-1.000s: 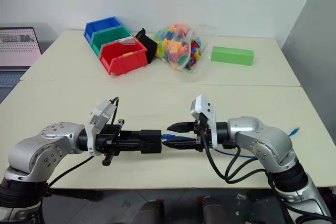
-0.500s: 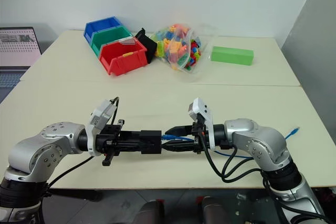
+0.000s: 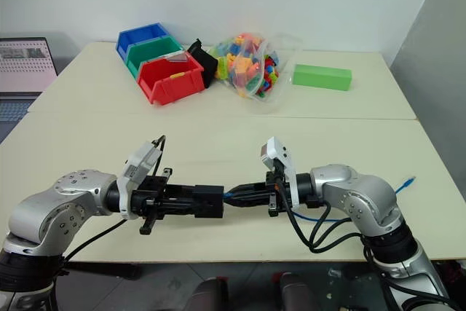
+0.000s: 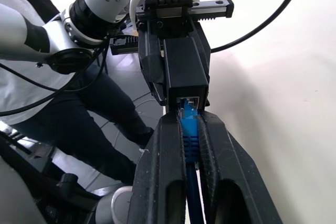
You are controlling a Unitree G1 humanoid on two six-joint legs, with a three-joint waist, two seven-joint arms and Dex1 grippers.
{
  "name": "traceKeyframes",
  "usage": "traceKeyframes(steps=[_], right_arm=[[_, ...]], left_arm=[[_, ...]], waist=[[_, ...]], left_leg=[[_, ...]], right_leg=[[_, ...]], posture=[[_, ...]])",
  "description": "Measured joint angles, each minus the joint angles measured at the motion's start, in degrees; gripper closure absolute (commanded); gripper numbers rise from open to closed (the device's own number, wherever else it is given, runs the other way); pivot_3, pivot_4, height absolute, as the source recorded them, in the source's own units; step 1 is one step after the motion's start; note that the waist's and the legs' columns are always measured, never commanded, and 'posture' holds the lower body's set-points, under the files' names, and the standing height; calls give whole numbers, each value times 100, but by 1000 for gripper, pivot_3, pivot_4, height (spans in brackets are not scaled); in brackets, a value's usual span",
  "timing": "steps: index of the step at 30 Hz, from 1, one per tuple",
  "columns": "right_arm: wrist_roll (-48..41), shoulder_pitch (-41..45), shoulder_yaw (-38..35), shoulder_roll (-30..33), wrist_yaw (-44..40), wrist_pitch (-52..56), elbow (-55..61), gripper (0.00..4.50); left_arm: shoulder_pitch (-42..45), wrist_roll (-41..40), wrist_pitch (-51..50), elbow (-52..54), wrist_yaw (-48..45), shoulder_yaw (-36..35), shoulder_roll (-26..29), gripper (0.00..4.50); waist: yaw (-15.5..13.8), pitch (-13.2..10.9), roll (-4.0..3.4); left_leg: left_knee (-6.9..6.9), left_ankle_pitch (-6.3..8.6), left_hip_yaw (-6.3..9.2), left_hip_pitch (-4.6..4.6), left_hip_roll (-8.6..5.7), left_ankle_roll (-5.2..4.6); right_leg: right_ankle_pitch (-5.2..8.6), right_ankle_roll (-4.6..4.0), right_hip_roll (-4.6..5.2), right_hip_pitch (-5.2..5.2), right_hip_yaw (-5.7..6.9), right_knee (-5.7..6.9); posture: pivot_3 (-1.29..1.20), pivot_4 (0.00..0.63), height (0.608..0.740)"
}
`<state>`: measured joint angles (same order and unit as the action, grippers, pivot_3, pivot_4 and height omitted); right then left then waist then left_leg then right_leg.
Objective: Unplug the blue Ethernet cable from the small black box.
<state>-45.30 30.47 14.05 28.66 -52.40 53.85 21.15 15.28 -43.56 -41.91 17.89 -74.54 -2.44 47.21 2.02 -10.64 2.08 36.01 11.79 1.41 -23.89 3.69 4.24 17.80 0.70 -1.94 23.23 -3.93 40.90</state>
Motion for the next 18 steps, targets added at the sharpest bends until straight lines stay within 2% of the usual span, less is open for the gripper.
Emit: traceKeyframes(steps=[5,8,13,15,18], right_arm=[[-70,17,24,64,-114,174,-47,4460],[-14,-93,-82,402,-165,173,-197,4462],[215,-397,-237,622,-153,16,-393,4463],[398,-468,-343,570,-19,-179,-504,4463],[986,-127,-596,26,779,-789,-1064,4464]], left_arm=[[-138,-4,47,88,8,34,32,3706],[-241,19,47,-43,90,-3,52,3706],[-242,-205,-208,-296,376,-451,56,3706],[-245,-256,-254,-317,455,-601,77,3706],[-234,-140,-223,-563,790,-717,57,3706]], waist=[[1,0,0],[0,-1,0],[1,-1,0],[10,-1,0],[94,-6,-8]], left_leg=[[0,0,0,0,0,0],[0,0,-2,0,-1,0],[-3,0,-1,-1,0,-1],[-3,0,-5,0,0,0],[-2,0,-4,2,1,0]], right_leg=[[0,0,0,0,0,-1],[0,0,1,0,0,-3],[1,0,0,3,0,-3],[1,0,0,3,0,-3],[-3,6,-2,5,-3,1]], posture=[[0,150,740],[0,150,740],[0,150,740],[0,150,740],[0,150,740]])
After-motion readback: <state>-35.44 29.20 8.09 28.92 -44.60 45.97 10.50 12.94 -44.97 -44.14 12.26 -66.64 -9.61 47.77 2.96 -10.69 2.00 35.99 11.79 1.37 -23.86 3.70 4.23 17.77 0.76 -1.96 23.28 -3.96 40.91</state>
